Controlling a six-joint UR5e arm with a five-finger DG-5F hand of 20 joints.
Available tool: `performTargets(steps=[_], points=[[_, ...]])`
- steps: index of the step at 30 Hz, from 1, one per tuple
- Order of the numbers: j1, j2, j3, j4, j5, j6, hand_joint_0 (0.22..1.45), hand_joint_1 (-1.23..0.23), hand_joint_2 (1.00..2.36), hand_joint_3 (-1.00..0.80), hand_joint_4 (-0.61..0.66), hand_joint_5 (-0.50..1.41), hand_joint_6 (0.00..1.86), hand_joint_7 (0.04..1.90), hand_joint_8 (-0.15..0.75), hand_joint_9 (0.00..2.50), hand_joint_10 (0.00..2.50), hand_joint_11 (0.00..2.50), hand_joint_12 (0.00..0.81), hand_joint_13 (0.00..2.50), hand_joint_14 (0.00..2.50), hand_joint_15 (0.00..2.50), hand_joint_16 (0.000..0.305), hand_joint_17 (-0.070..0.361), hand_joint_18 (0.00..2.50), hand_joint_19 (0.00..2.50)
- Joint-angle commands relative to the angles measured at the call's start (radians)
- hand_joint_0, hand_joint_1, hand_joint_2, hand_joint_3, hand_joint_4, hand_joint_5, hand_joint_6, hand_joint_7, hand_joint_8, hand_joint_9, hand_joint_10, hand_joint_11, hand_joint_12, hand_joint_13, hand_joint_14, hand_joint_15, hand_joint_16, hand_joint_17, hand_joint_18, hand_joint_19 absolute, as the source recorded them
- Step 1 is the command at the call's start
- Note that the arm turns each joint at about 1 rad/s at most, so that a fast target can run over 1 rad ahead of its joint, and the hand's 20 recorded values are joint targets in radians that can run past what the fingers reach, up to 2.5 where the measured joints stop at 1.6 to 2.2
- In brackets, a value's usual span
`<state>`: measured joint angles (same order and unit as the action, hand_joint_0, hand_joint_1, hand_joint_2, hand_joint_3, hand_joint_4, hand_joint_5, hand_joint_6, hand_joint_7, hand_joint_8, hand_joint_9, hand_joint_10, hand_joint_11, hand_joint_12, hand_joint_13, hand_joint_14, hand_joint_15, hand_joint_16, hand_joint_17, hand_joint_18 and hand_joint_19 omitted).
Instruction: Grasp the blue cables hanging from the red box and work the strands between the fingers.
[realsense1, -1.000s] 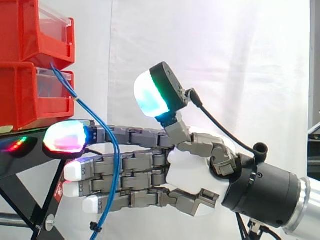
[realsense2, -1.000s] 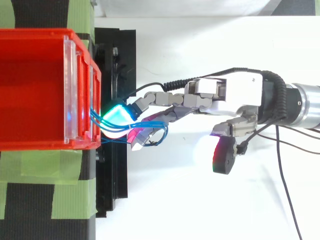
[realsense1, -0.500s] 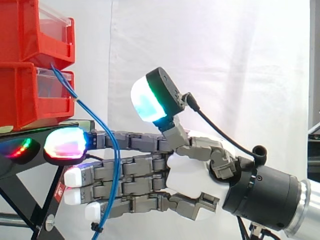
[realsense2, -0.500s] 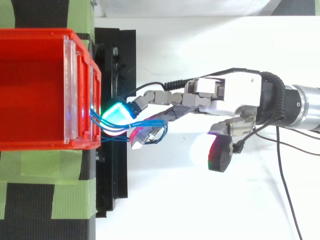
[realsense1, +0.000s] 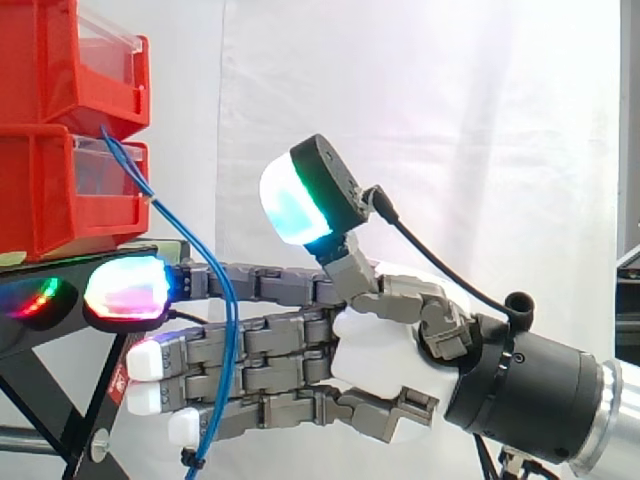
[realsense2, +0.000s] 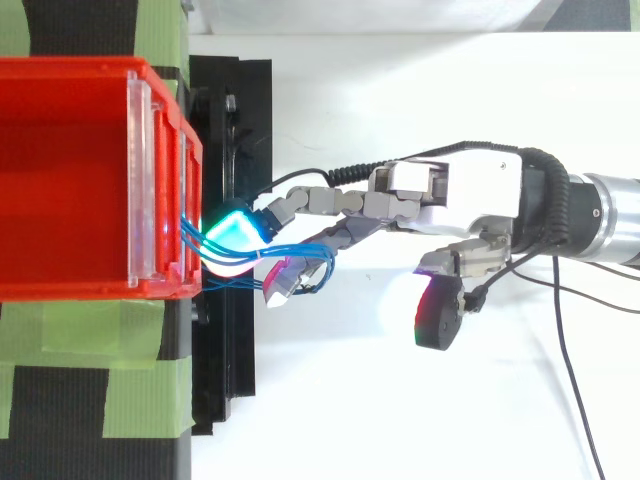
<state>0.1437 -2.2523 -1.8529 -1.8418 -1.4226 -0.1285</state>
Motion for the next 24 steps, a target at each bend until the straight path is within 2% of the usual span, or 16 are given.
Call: performTargets(steps=[1, 18, 24], points=[[-0.001, 0.000, 0.000, 0.004, -0.001, 0.004, 0.71, -0.46, 1.00, -1.00, 0.20, -0.28, 0.00, 0.65, 0.390, 0.64, 0.01, 0.48, 0.396, 0.62, 0.01, 0.47, 0.062, 0.139, 0.55, 0.43], [0.000, 0.000, 0.000, 0.012, -0.004, 0.027, 0.73, -0.46, 1.00, -1.00, 0.21, -0.25, 0.00, 0.66, 0.391, 0.80, 0.01, 0.65, 0.414, 0.88, 0.02, 0.69, 0.060, 0.135, 0.65, 0.46], [0.000, 0.000, 0.000, 0.012, -0.006, 0.027, 0.74, -0.46, 1.00, -1.00, 0.22, -0.23, 0.01, 0.67, 0.397, 0.91, 0.02, 0.85, 0.433, 0.99, 0.02, 0.85, 0.060, 0.134, 0.68, 0.49]])
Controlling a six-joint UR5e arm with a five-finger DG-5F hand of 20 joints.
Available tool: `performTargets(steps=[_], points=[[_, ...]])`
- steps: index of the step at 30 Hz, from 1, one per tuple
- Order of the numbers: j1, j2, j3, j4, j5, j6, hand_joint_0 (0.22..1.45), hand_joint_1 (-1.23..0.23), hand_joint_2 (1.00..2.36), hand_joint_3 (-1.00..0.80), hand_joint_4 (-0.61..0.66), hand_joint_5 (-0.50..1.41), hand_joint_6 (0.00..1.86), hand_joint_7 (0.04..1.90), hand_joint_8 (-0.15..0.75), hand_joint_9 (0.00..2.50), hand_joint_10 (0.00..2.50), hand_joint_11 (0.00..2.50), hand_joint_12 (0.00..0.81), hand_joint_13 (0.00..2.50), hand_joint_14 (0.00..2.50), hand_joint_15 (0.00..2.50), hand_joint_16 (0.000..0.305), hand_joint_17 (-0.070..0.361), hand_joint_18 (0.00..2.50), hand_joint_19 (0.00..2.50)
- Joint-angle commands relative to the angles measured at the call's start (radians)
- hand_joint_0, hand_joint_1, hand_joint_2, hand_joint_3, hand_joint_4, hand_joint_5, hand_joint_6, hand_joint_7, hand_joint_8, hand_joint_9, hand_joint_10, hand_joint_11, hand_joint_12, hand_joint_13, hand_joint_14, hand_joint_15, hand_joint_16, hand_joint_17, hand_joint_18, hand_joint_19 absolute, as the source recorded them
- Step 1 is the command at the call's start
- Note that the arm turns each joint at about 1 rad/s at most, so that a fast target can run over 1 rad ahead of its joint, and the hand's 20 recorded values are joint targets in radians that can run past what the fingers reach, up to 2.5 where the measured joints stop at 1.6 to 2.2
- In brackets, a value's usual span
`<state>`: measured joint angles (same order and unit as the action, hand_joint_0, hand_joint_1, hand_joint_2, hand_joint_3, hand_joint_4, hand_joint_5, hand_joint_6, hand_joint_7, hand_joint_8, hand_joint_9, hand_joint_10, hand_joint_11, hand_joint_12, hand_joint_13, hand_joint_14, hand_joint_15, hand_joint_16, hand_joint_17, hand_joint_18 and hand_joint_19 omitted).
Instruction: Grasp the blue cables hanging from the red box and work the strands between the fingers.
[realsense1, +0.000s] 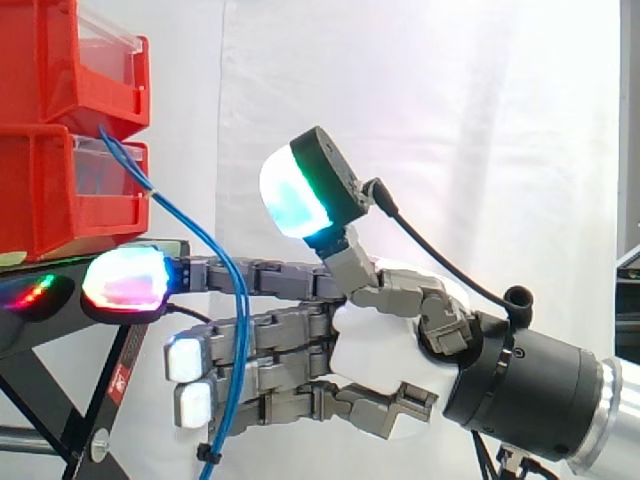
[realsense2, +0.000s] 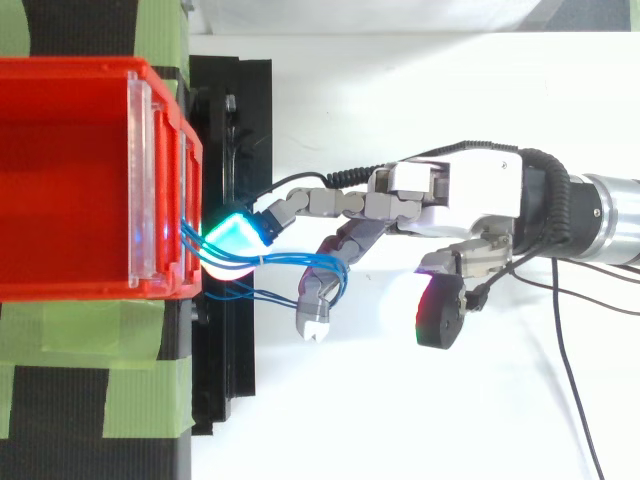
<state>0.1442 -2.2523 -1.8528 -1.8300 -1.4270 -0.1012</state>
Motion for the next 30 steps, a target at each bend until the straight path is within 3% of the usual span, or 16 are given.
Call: performTargets(steps=[1, 5, 12, 17, 18, 20, 22, 25, 30], points=[[0.000, 0.000, 0.000, 0.000, -0.001, 0.000, 0.74, -0.46, 1.00, -1.00, 0.22, -0.23, 0.01, 0.67, 0.403, 0.97, 0.02, 0.97, 0.441, 1.02, 0.02, 0.93, 0.060, 0.134, 0.71, 0.51], [0.000, 0.000, 0.000, 0.000, -0.001, 0.000, 0.74, -0.47, 1.00, -1.00, 0.23, -0.21, 0.01, 0.67, 0.397, 1.06, 0.01, 1.16, 0.452, 1.13, 0.02, 1.10, 0.059, 0.132, 0.82, 0.57], [0.000, 0.000, 0.000, 0.000, -0.001, 0.000, 0.75, -0.48, 1.00, -1.00, 0.25, -0.18, 0.01, 0.69, 0.370, 1.17, 0.05, 1.53, 0.422, 1.35, 0.05, 1.53, 0.060, 0.135, 1.16, 0.98], [0.000, 0.000, 0.000, 0.000, -0.003, 0.000, 0.75, -0.50, 1.00, -1.00, 0.26, -0.16, 0.01, 0.69, 0.352, 1.12, 0.54, 1.52, 0.412, 1.27, 0.80, 1.43, 0.056, 0.127, 1.38, 1.33], [0.000, 0.000, 0.000, 0.000, -0.003, 0.000, 0.76, -0.50, 1.00, -1.00, 0.27, -0.15, 0.01, 0.70, 0.348, 1.09, 0.89, 1.48, 0.417, 1.23, 1.41, 1.31, 0.053, 0.119, 1.49, 1.58], [0.000, 0.000, 0.000, 0.000, -0.001, 0.000, 0.76, -0.50, 1.00, -1.00, 0.27, -0.14, 0.01, 0.70, 0.336, 1.07, 1.11, 1.45, 0.419, 1.19, 1.70, 1.27, 0.050, 0.112, 1.47, 1.58], [0.000, 0.000, 0.000, 0.000, -0.001, 0.000, 0.76, -0.51, 1.00, -1.00, 0.28, -0.13, 0.01, 0.70, 0.339, 1.03, 1.51, 1.42, 0.426, 1.12, 2.16, 1.25, 0.051, 0.114, 1.42, 1.42], [0.000, 0.000, 0.000, -0.002, -0.001, 0.000, 0.76, -0.51, 1.00, -1.00, 0.29, -0.12, 0.01, 0.71, 0.345, 1.00, 1.80, 1.41, 0.444, 1.10, 2.47, 1.25, 0.055, 0.123, 1.45, 1.36], [0.000, 0.000, 0.000, -0.003, 0.002, 0.000, 0.76, -0.51, 1.00, -1.00, 0.32, -0.09, 0.01, 0.72, 0.377, 0.98, 2.50, 1.55, 0.475, 1.16, 2.50, 1.30, 0.075, 0.168, 1.67, 1.29]])
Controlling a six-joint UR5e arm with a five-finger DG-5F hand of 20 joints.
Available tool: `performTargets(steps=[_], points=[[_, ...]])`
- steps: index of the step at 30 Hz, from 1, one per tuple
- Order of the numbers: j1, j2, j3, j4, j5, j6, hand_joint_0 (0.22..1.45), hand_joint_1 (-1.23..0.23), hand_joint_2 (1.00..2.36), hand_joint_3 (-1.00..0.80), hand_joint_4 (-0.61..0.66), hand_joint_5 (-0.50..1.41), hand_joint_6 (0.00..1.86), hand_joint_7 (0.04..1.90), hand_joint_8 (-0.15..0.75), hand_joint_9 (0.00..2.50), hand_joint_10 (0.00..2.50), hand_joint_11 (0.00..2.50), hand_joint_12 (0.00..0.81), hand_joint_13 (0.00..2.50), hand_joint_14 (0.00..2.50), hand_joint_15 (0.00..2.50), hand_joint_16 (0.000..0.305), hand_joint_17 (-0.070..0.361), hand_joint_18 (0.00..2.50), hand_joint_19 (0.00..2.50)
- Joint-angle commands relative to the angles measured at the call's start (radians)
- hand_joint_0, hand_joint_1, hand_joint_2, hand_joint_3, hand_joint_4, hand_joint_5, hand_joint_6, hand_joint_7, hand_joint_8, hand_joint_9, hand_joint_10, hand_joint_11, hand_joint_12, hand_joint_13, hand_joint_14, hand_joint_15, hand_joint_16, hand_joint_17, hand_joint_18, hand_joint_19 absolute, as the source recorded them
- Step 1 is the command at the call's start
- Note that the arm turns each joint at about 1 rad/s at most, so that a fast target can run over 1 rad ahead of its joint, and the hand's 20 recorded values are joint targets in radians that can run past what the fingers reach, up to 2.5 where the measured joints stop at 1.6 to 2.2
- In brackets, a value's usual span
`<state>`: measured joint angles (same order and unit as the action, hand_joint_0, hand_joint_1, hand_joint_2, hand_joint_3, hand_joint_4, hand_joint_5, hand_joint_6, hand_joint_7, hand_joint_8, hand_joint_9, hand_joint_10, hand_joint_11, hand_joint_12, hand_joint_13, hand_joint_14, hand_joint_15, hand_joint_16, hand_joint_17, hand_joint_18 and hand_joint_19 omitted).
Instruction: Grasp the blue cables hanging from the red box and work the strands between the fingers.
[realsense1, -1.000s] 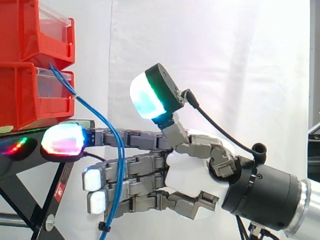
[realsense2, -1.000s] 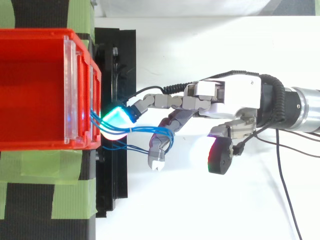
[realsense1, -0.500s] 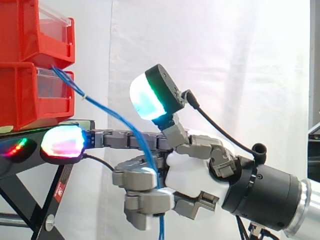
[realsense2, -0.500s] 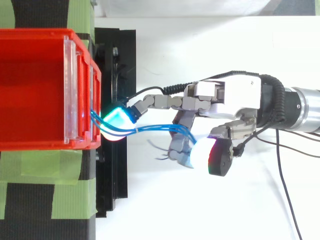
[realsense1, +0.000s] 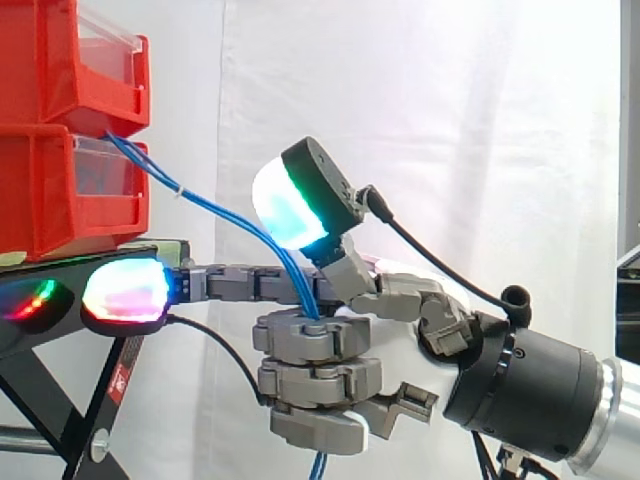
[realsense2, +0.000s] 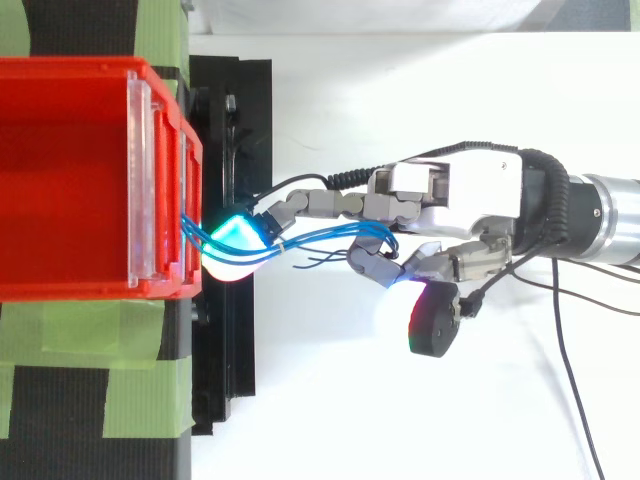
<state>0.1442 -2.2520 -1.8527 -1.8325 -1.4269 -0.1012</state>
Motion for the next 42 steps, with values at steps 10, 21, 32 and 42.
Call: performTargets(steps=[10, 21, 32, 42], points=[[0.002, 0.000, 0.009, -0.025, 0.005, 0.012, 0.75, -0.52, 1.00, -1.00, 0.38, -0.02, 0.01, 0.74, 0.429, 1.01, 2.50, 2.23, 0.621, 1.55, 2.50, 1.55, 0.249, 0.187, 2.10, 0.98], [0.002, 0.000, 0.063, -0.234, -0.007, 0.014, 0.74, -0.52, 1.00, -1.00, 0.41, 0.04, 0.01, 0.76, 0.502, 1.32, 2.50, 2.50, 0.651, 1.84, 2.50, 1.57, 0.255, 0.191, 2.50, 0.85], [-0.002, 0.000, 0.063, -0.221, -0.035, 0.011, 0.73, -0.52, 1.00, -1.00, 0.41, 0.04, 0.01, 0.78, 0.511, 1.34, 2.50, 2.50, 0.643, 1.84, 2.50, 1.59, 0.252, 0.189, 2.50, 0.87], [-0.009, 0.000, 0.063, -0.226, -0.038, 0.015, 0.74, -0.52, 1.00, -1.00, 0.40, 0.06, 0.01, 0.84, 0.503, 1.35, 2.50, 2.50, 0.629, 1.83, 2.50, 1.56, 0.252, 0.189, 2.50, 0.85]])
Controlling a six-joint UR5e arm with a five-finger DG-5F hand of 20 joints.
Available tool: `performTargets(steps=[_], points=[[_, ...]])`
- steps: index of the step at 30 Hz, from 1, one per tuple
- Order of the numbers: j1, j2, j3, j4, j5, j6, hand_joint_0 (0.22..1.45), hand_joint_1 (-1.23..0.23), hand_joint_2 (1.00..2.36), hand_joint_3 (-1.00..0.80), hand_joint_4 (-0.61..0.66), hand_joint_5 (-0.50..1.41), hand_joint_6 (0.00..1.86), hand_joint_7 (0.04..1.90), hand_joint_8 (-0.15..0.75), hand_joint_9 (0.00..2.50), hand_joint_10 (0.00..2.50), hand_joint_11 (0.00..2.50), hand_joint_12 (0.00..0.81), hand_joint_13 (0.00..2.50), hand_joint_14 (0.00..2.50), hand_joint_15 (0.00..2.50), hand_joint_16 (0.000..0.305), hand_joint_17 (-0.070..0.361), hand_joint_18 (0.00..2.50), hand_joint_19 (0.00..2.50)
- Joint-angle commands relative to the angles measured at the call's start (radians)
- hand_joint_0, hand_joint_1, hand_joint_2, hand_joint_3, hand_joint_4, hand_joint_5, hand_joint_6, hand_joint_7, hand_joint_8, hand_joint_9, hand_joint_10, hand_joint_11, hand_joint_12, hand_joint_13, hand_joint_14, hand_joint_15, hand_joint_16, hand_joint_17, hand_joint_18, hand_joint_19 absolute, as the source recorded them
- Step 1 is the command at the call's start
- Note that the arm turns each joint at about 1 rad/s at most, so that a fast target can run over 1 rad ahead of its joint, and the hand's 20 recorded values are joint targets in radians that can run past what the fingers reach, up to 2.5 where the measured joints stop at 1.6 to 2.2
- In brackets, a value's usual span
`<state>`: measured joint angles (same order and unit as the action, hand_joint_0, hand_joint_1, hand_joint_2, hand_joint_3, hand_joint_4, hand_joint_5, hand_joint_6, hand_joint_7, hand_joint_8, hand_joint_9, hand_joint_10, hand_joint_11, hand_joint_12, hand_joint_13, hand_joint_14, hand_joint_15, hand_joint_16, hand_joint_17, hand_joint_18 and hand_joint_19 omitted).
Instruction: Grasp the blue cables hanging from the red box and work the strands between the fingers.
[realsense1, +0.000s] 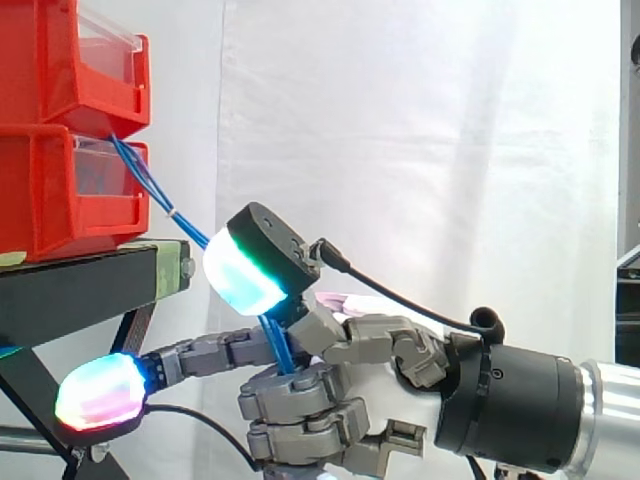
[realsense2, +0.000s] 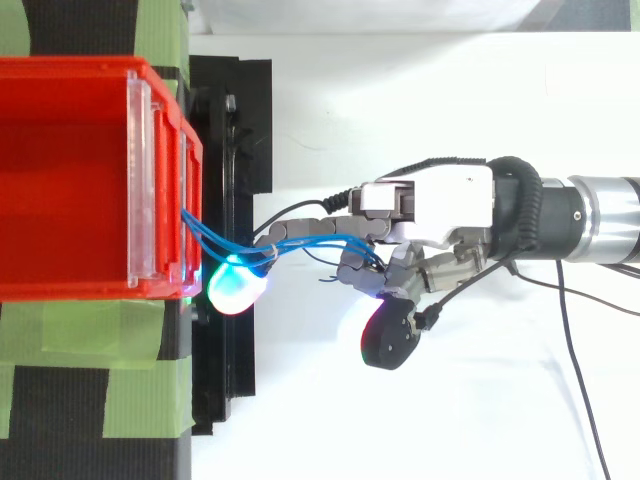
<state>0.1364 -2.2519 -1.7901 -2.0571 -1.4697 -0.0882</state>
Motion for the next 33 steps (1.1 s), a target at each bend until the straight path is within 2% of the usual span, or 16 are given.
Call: performTargets(steps=[1, 10, 15, 21, 23, 24, 25, 28, 33], points=[[-0.001, 0.000, 0.000, -0.002, 0.006, 0.004, 0.74, -0.52, 1.00, -1.00, 0.40, 0.06, 0.01, 0.85, 0.503, 1.35, 2.50, 2.50, 0.634, 1.83, 2.50, 1.57, 0.249, 0.187, 2.50, 0.86], [0.003, 0.000, 0.000, -0.054, 0.008, 0.005, 0.74, -0.52, 1.00, -1.00, 0.40, 0.06, 0.01, 0.85, 0.501, 1.34, 2.50, 2.50, 0.621, 1.81, 2.50, 1.57, 0.245, 0.184, 2.50, 0.87], [0.003, 0.000, 0.018, -0.087, 0.005, 0.004, 0.74, -0.52, 1.00, -1.00, 0.40, 0.06, 0.01, 0.85, 0.500, 1.34, 2.50, 2.50, 0.621, 1.81, 2.50, 1.57, 0.242, 0.182, 2.50, 0.88], [0.005, 0.000, 0.064, -0.190, 0.005, 0.002, 0.74, -0.52, 1.00, -1.00, 0.40, 0.07, 0.01, 0.87, 0.492, 1.34, 2.50, 2.50, 0.622, 1.81, 2.50, 1.56, 0.243, 0.183, 2.50, 0.87], [0.005, 0.000, 0.080, -0.239, 0.002, 0.001, 0.74, -0.52, 1.00, -1.00, 0.40, 0.07, 0.01, 0.86, 0.500, 1.34, 2.50, 2.50, 0.622, 1.80, 2.50, 1.56, 0.241, 0.181, 2.50, 0.87], [0.003, 0.000, 0.090, -0.293, 0.000, -0.002, 0.74, -0.52, 1.00, -1.00, 0.40, 0.08, 0.01, 0.87, 0.494, 1.34, 2.50, 2.50, 0.621, 1.80, 2.50, 1.55, 0.241, 0.181, 2.50, 0.87], [0.005, 0.000, 0.094, -0.293, 0.000, -0.002, 0.74, -0.52, 1.00, -1.00, 0.40, 0.08, 0.01, 0.87, 0.495, 1.33, 2.50, 2.50, 0.619, 1.80, 2.50, 1.56, 0.244, 0.183, 2.50, 0.86], [0.008, 0.000, 0.101, -0.367, 0.000, -0.007, 0.74, -0.52, 1.00, -1.00, 0.40, 0.08, 0.01, 0.87, 0.493, 1.33, 2.50, 2.50, 0.619, 1.80, 2.50, 1.56, 0.241, 0.180, 2.50, 0.86], [0.011, 0.000, 0.101, -0.397, -0.001, -0.007, 0.74, -0.52, 1.00, -1.00, 0.40, 0.08, 0.01, 0.87, 0.493, 1.33, 2.50, 2.50, 0.618, 1.79, 2.50, 1.56, 0.239, 0.180, 2.50, 0.88]])
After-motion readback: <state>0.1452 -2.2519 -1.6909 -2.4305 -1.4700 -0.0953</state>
